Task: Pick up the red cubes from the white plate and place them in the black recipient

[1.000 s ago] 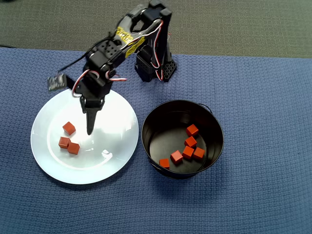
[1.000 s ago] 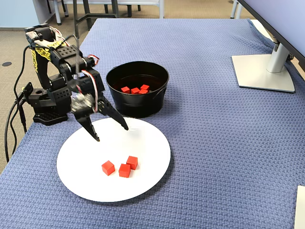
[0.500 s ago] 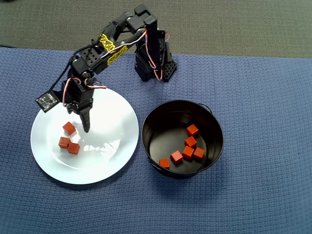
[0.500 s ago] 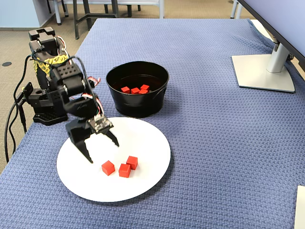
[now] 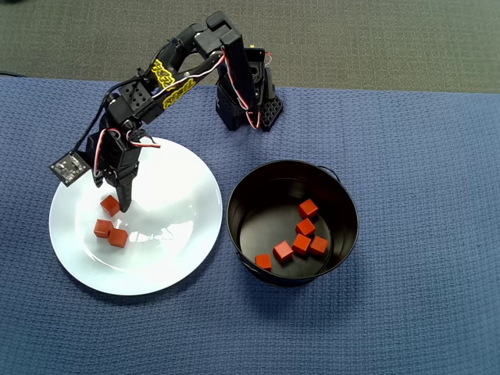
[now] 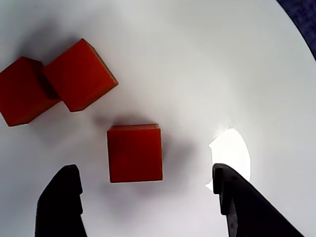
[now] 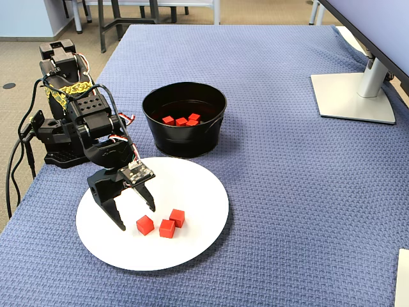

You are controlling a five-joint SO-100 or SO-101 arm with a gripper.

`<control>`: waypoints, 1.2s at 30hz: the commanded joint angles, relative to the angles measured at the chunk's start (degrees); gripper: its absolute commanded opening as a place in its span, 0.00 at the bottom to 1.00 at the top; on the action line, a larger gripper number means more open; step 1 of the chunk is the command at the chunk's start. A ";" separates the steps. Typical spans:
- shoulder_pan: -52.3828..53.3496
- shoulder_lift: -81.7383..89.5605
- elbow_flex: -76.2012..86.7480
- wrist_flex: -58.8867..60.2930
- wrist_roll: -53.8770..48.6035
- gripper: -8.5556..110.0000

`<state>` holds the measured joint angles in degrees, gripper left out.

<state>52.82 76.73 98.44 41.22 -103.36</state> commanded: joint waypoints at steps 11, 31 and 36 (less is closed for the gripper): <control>-0.44 -4.83 -5.71 -5.62 0.26 0.28; -5.71 21.97 -1.14 5.71 26.19 0.07; -11.87 37.00 4.04 6.86 44.30 0.07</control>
<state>45.62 100.90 100.99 47.37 -71.72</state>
